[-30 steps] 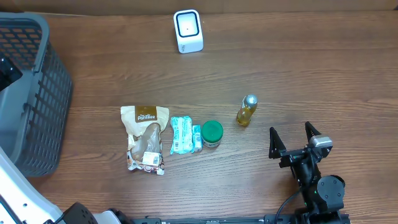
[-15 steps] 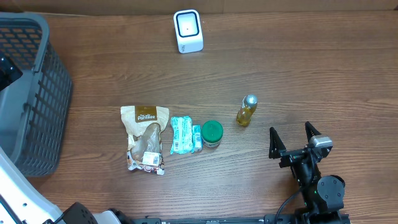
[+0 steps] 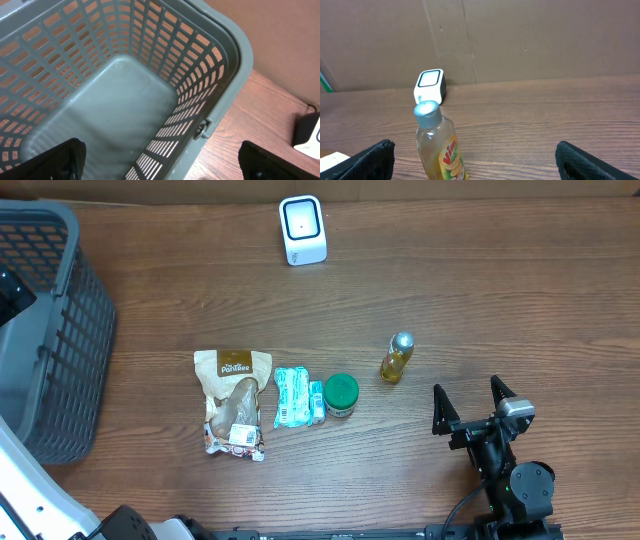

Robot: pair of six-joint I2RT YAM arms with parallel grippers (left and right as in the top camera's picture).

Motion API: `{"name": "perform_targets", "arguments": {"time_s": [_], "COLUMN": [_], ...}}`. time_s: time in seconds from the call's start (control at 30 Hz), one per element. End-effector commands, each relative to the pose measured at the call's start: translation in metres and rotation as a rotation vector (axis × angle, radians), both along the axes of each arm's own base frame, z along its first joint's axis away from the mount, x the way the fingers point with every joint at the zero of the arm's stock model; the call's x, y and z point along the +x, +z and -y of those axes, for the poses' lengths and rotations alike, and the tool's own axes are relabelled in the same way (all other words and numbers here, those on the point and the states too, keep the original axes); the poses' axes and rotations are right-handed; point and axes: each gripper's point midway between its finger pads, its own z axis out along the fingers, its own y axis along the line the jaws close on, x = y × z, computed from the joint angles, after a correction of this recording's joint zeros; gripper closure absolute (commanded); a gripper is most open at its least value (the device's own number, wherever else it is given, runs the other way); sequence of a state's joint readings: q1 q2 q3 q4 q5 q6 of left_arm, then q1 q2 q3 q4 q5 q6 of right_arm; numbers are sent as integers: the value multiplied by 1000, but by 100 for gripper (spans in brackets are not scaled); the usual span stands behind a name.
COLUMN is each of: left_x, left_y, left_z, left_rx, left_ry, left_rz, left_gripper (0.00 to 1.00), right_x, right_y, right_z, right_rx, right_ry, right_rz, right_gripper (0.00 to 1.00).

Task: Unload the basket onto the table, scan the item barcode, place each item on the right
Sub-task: 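Move the right gripper left over the green-lidded jar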

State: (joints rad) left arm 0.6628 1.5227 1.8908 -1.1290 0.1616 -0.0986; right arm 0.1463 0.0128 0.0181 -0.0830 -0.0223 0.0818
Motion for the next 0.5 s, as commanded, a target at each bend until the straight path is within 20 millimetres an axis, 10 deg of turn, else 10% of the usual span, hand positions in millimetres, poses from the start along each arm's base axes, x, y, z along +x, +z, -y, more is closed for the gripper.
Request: {"name": "perform_targets", "arguments": {"time_s": [0.0, 0.47], "left_x": [3, 3], "left_y": [-4, -4], "left_z": [2, 2], "left_rx": [-18, -18], "left_ry": [-9, -9], "left_rz": [2, 2], "left_gripper": [0, 0], "right_x": [0, -7], "right_y": [-3, -3], "right_z": [-1, -15], "right_rx": [1, 128], "right_ry": [7, 83], "right_rz": [1, -81], "right_gripper": [0, 0]}}
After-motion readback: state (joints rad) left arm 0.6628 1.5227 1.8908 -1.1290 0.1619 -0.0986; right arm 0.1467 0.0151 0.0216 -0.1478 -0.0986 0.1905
